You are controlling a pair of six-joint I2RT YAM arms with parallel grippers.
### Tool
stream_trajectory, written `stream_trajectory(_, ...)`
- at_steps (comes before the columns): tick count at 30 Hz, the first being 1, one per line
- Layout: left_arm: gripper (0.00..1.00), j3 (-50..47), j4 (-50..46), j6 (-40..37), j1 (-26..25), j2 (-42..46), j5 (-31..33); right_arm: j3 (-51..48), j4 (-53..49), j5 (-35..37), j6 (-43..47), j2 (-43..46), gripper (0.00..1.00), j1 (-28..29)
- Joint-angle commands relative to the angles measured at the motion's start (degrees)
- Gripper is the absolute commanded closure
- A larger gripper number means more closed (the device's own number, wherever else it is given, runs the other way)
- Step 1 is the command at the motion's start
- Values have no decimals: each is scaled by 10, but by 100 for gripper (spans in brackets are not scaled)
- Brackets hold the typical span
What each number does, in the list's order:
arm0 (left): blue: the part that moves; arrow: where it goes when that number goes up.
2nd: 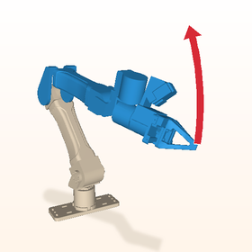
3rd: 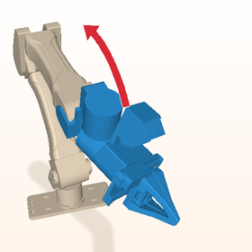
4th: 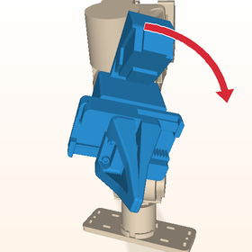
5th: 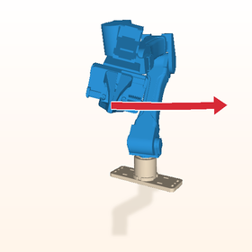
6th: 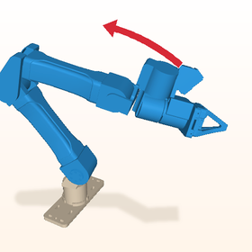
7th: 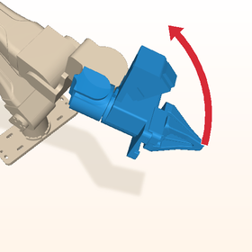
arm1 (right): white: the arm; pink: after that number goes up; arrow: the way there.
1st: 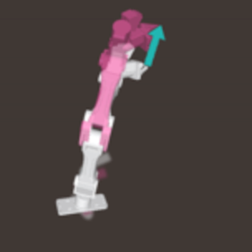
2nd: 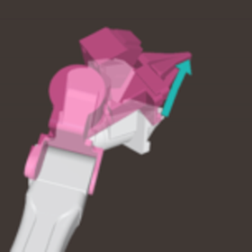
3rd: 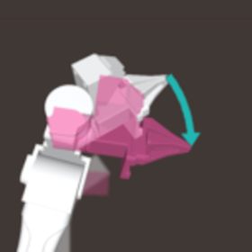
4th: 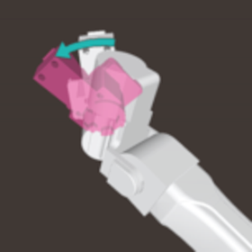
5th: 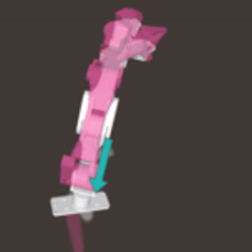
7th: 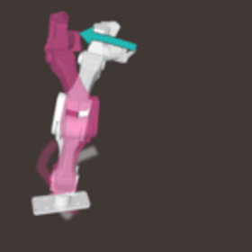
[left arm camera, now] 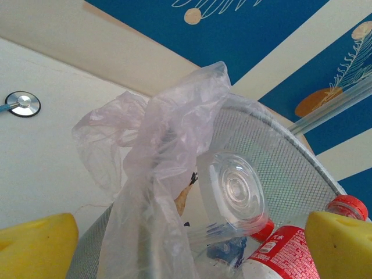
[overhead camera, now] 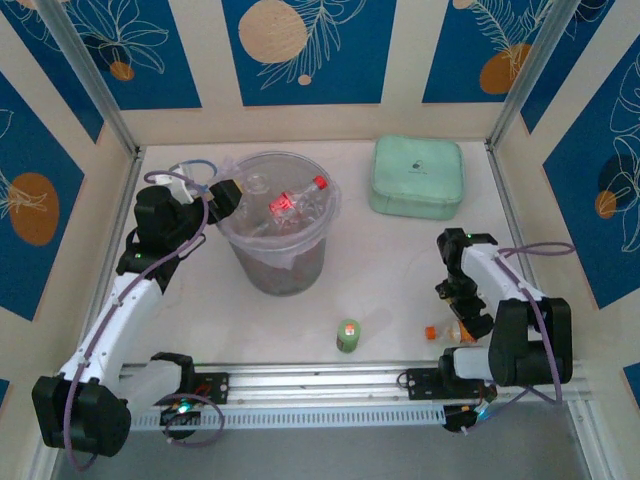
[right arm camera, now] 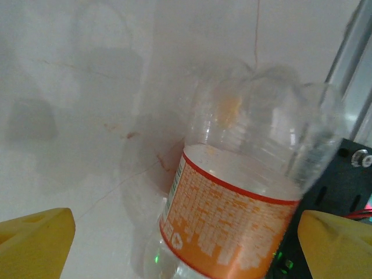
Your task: Put the plastic bottles in the bin
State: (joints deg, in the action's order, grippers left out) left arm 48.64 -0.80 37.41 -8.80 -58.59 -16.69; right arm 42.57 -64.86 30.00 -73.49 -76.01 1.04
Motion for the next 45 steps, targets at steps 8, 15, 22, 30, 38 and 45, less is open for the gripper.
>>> stream_trajectory(8,0,-6,-11,-5,-2,4,1,-75,258,-72,72,16,8,0)
stream_trajectory(15,0,6,-47,-9,-1,16,17,-67,309,-123,118,109,37,18)
stream_trajectory(22,0,7,-60,11,-2,32,5,79,241,-150,195,120,50,63)
stream_trajectory(30,0,19,-121,11,5,73,15,332,257,-198,356,115,65,173)
stream_trajectory(38,0,21,-133,39,6,100,-9,542,319,-226,327,-23,64,328)
stream_trajectory(45,0,15,-139,53,6,121,-10,576,453,-264,216,-119,65,402)
